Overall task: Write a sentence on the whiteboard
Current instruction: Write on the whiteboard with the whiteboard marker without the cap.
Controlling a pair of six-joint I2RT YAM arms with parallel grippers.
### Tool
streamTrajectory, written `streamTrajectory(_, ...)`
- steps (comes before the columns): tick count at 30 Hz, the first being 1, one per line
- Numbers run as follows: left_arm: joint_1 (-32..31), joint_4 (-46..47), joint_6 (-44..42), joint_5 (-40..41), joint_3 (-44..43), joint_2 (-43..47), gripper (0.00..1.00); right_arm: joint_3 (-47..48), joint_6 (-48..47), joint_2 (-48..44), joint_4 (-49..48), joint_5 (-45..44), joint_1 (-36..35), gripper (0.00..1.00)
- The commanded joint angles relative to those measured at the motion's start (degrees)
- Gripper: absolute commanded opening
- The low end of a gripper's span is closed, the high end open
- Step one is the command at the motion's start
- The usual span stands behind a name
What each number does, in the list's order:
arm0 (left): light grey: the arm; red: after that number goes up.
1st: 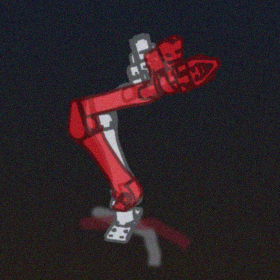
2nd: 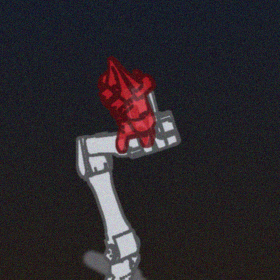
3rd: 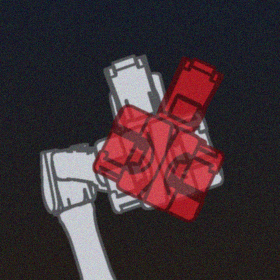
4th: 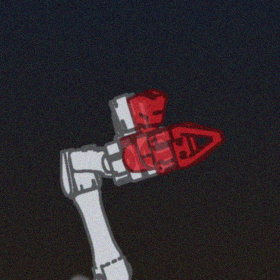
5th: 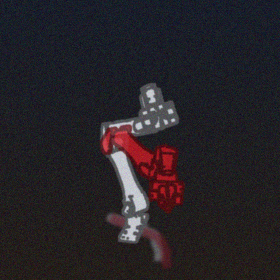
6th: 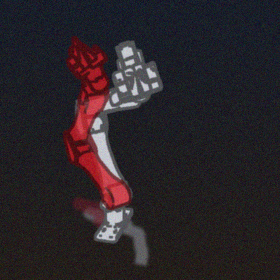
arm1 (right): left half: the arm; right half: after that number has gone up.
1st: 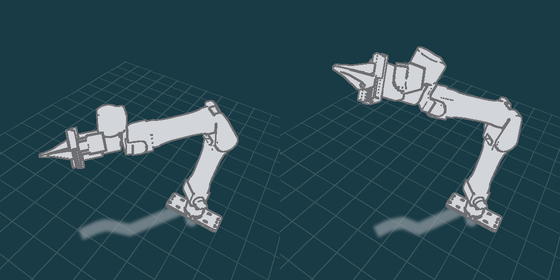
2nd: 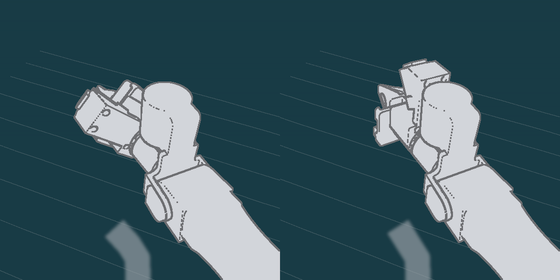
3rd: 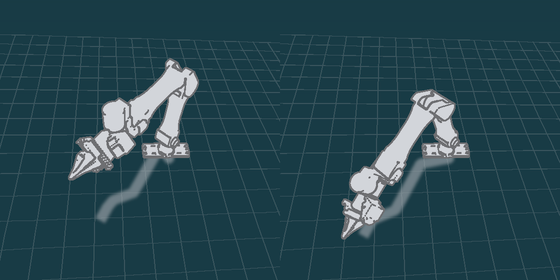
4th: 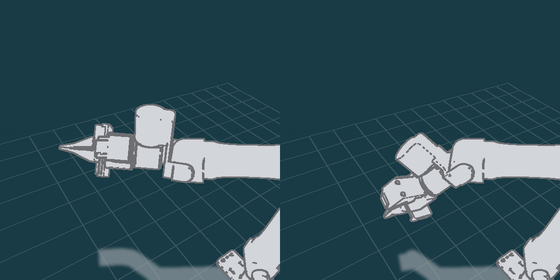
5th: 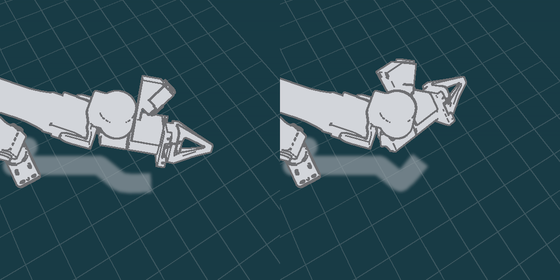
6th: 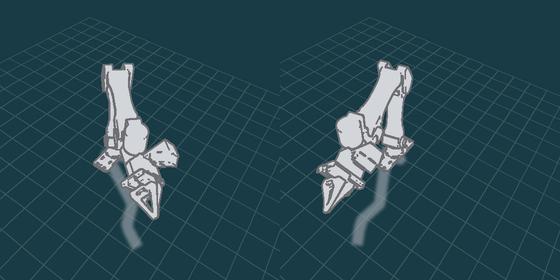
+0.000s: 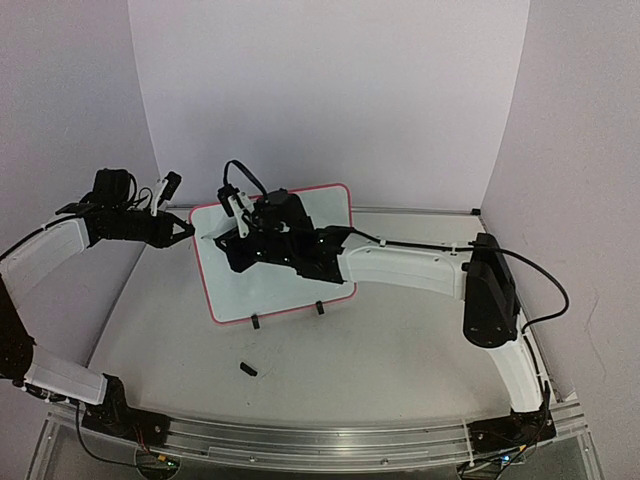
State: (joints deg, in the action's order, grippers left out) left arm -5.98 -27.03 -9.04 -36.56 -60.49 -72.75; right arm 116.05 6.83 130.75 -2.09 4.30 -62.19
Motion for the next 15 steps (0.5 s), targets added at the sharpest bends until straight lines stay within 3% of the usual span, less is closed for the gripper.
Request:
streamTrajectory(1,0.10,1.27,-0.97,-0.31,0.28,0.17,0.00,2.68,-0.93,1.43,-0.52,-1.29,-0.36,0.00)
streamTrajectory(15,0.09,0.95,-1.49,-0.03,0.36,0.15,0.00,4.10,-0.69,2.09,-0.41,-7.31,-0.32,0.00)
